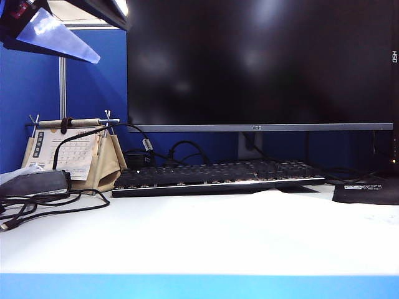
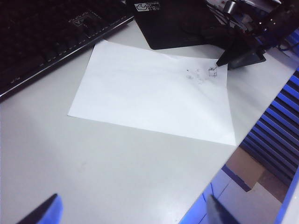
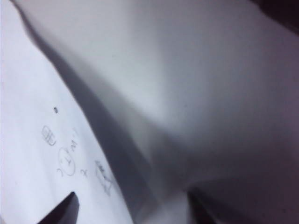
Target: Put a wrinkled paper upside down.
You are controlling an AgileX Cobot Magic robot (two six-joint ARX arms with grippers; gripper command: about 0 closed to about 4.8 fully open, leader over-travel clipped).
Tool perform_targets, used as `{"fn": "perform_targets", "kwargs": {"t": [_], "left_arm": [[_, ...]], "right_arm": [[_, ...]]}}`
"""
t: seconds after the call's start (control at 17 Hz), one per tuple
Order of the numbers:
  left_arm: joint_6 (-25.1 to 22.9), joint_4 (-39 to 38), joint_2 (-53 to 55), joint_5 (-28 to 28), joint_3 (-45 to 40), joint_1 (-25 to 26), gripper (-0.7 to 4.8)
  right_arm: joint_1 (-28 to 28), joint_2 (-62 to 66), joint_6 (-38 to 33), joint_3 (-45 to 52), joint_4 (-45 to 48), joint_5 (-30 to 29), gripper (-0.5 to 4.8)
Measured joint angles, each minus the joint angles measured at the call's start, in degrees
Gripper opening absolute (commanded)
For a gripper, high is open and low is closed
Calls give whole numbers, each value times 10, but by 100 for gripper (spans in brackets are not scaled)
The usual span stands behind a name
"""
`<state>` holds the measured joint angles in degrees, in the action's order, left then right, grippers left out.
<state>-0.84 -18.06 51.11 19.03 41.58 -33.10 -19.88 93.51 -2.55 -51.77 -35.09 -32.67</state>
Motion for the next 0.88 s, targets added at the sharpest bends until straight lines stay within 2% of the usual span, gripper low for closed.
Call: {"fn": "perform_targets", "kwargs": {"t": [0.24, 0.29, 0.35, 0.47, 0.59, 0.83, 0.88], "left_arm": [[0, -7, 0, 0, 0, 0, 404], [0, -6, 0, 0, 0, 0, 404], [0, -6, 0, 0, 0, 0, 404], [0, -6, 0, 0, 0, 0, 404], [3, -6, 0, 0, 0, 0, 404], [7, -6, 0, 0, 0, 0, 404], [7, -6, 0, 0, 0, 0, 404]], "right_arm": [[9, 22, -2, -6, 20, -41, 291], [23, 24, -4, -6, 27, -43, 288], [39, 24, -4, -6, 31, -43, 246], [83, 29, -4, -4, 37, -42, 240], [101, 28, -4, -5, 39, -42, 240], [100, 28, -4, -5, 26, -40, 236], [95, 28, -3, -5, 19, -39, 189]]}}
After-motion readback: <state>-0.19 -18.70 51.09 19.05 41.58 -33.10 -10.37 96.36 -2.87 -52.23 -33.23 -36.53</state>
